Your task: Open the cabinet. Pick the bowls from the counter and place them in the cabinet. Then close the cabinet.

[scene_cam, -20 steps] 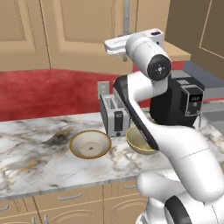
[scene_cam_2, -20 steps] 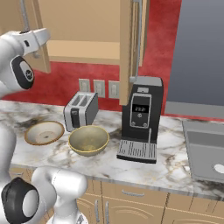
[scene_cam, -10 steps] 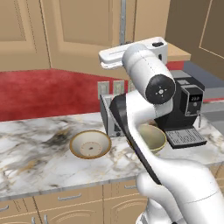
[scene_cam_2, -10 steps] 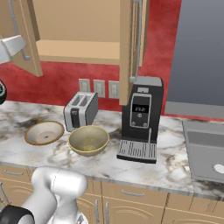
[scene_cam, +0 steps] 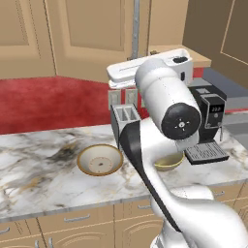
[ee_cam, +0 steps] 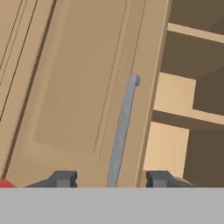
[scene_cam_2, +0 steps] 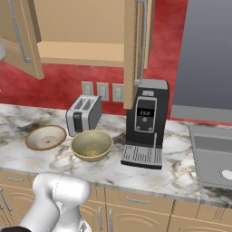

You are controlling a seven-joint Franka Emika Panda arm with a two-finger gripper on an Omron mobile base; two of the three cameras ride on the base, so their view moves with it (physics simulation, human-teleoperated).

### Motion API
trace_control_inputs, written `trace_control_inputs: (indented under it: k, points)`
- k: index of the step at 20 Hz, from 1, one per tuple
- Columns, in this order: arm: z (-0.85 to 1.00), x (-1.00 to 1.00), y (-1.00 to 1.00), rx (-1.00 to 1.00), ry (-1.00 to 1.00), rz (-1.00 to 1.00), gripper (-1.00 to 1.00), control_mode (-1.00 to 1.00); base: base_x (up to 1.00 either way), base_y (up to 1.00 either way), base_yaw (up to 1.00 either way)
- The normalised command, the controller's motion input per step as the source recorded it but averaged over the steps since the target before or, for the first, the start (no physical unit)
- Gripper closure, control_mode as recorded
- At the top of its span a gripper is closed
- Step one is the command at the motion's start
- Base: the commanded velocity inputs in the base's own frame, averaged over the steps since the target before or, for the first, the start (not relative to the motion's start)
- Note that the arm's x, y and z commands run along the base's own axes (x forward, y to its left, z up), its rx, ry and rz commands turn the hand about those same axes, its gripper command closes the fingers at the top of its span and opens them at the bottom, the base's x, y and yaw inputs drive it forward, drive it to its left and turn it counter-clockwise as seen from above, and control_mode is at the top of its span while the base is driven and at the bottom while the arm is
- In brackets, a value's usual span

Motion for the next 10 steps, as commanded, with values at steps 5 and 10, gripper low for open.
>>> trace_control_inputs:
  k: [5, 10]
  points:
    - [0.00, -0.67, -0.34, 0.00, 0.00, 0.01, -1.00, -1.00, 0.00, 0.00, 0.00]
    - [-0.01, -0.26, -0.83, 0.06, 0.00, 0.14, -1.00, -1.00, 0.00, 0.00, 0.00]
